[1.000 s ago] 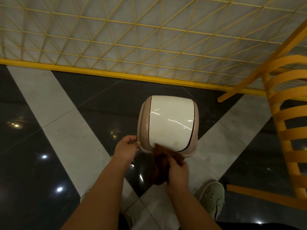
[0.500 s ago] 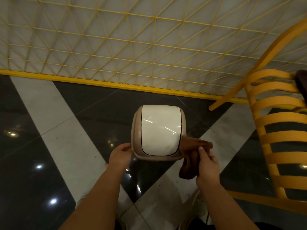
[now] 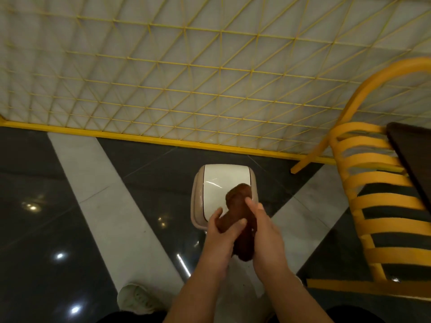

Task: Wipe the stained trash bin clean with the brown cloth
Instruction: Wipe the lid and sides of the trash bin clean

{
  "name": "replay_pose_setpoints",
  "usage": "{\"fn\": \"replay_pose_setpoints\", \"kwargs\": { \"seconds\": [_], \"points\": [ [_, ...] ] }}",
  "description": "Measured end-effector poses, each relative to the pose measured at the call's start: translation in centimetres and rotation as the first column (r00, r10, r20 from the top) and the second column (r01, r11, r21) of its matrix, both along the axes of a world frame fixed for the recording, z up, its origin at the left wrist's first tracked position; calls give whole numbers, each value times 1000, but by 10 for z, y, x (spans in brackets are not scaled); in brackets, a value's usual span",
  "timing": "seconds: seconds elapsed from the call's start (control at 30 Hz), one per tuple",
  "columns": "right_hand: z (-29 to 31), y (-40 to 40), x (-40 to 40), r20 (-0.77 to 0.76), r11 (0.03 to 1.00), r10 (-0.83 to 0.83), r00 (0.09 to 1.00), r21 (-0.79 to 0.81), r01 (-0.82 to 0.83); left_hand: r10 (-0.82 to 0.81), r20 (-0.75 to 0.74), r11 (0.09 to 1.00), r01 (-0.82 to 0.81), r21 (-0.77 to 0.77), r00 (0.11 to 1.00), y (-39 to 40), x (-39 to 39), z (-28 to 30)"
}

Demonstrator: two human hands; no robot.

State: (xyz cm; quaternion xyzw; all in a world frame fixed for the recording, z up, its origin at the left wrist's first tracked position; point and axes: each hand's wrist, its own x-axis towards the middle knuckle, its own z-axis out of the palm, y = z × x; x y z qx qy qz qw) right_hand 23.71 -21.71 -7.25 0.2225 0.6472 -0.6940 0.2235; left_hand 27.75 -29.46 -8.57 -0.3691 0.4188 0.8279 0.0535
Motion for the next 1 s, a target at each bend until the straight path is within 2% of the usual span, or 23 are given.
{"fn": "replay_pose_setpoints", "kwargs": {
  "seconds": [0.1, 0.17, 0.23, 0.27, 0.3, 0.33, 0.37, 0.4, 0.43, 0.5, 0.57, 0.63, 0.7, 0.77, 0.83, 1.0],
  "points": [
    [8, 10, 2, -113, 991, 134, 985, 0, -135, 40, -32, 990, -35, 137, 999, -12, 10, 4],
    [9, 12, 7, -146, 956, 292, 945, 24, -291, -26, -70, 975, 41, 218, 997, -17, 16, 8],
    [6, 9, 11, -175, 902, 429, 886, 127, -412, -124, -71, 963, 137, 231, 990, -24, 20, 10],
    [4, 7, 10, -193, 880, 468, 862, 195, -434, -168, -49, 967, 174, 186, 985, -30, 20, 11],
    [2, 5, 7, -212, 861, 490, 845, 270, -432, -214, -9, 974, 214, 73, 977, -38, 18, 13],
    [-1, 4, 2, -229, 840, 503, 834, 356, -409, -249, 65, 960, 255, -114, 966, -48, 14, 13],
    [-6, 3, -6, -241, 811, 513, 824, 451, -373, -257, 160, 893, 297, -339, 953, -61, 8, 12],
    [-10, 3, -14, -249, 770, 531, 810, 541, -339, -239, 224, 770, 325, -549, 945, -75, 1, 10],
    [-13, 3, -22, -248, 720, 561, 790, 616, -319, -237, 232, 636, 331, -697, 943, -89, -9, 9],
    [-20, -2, -35, -217, 631, 626, 750, 706, -322, -323, 204, 458, 341, -821, 924, -110, -33, 6],
    [-27, -9, -45, -244, 576, 675, 696, 764, -290, -419, 231, 316, 379, -870, 878, -122, -61, 4],
    [-31, -18, -55, -327, 536, 710, 624, 826, -177, -503, 269, 219, 423, -879, 821, -127, -86, 2],
    [-37, -25, -65, -370, 492, 741, 560, 867, -78, -556, 305, 194, 478, -857, 773, -128, -106, -2],
    [-46, -33, -71, -359, 442, 788, 500, 896, -53, -563, 349, 258, 561, -787, 749, -126, -117, -6],
    [-59, -42, -68, -319, 372, 852, 414, 927, -51, -544, 341, 321, 565, -760, 767, -126, -120, -12],
    [-97, -58, -41, -229, 272, 934, 275, 954, -128, -567, 308, 264, 524, -810, 764, -132, -117, -22]
  ]
}}
